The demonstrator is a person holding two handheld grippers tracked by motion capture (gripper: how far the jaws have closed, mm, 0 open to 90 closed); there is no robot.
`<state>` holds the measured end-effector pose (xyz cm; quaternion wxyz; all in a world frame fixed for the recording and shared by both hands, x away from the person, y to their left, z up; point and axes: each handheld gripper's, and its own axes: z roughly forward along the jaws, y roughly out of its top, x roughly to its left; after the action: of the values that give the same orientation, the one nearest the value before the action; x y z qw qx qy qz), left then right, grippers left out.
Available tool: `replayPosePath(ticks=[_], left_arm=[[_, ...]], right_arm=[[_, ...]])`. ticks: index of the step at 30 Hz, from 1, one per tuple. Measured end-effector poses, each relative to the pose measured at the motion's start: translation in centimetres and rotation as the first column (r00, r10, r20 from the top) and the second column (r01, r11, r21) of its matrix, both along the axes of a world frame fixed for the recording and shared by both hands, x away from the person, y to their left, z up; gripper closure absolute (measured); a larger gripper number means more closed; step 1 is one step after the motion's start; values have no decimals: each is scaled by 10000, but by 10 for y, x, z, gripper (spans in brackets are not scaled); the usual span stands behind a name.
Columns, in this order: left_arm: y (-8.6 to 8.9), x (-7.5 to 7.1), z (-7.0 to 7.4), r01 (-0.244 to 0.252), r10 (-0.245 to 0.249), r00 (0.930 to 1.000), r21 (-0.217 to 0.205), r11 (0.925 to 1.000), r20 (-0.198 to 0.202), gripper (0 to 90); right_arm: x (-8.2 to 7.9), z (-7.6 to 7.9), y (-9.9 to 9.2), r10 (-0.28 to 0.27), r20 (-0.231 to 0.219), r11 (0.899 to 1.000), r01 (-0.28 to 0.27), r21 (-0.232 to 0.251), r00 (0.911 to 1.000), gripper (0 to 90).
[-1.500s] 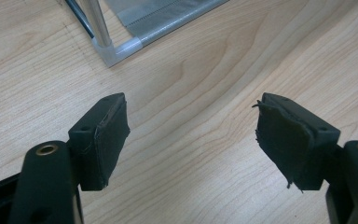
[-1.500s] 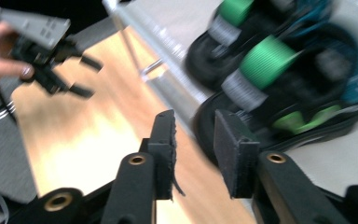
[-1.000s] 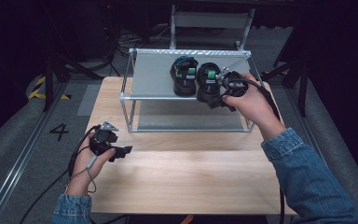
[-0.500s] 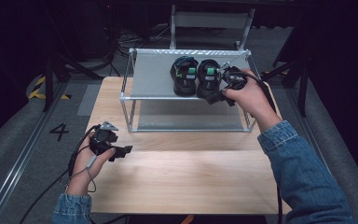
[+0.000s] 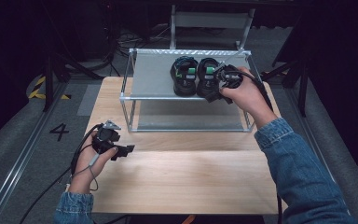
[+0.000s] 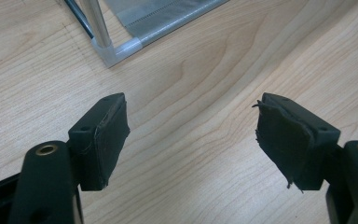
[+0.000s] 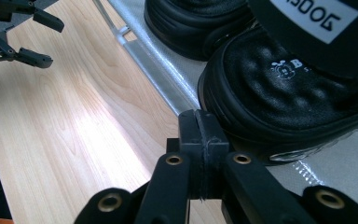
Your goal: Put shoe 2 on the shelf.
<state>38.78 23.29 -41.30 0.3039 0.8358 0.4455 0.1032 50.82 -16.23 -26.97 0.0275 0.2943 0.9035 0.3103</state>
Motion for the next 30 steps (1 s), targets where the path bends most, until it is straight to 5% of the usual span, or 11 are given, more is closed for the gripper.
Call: replayPosePath(ticks=[6, 17, 24, 30], left_arm=[[3, -3, 2, -42, 42, 10000, -1, 10000, 69, 257], [4, -13, 3, -197, 195, 9997, 115, 9997, 144, 257], [1, -11, 2, -194, 192, 9998, 146, 9997, 74, 255], [-3, -7, 0, -227, 226, 9997, 156, 9996, 64, 252]], right_arm=[[-19, 5, -11, -41, 574, 9982, 6, 602, 9983, 715], [-55, 1, -52, -531, 1262, 9977, 475, 475, 9906, 547], [-77, -31, -87, -1313, 1401, 9910, 1260, 463, 9814, 502], [-86, -67, -115, -2066, 1048, 9774, 2002, 686, 9728, 489]])
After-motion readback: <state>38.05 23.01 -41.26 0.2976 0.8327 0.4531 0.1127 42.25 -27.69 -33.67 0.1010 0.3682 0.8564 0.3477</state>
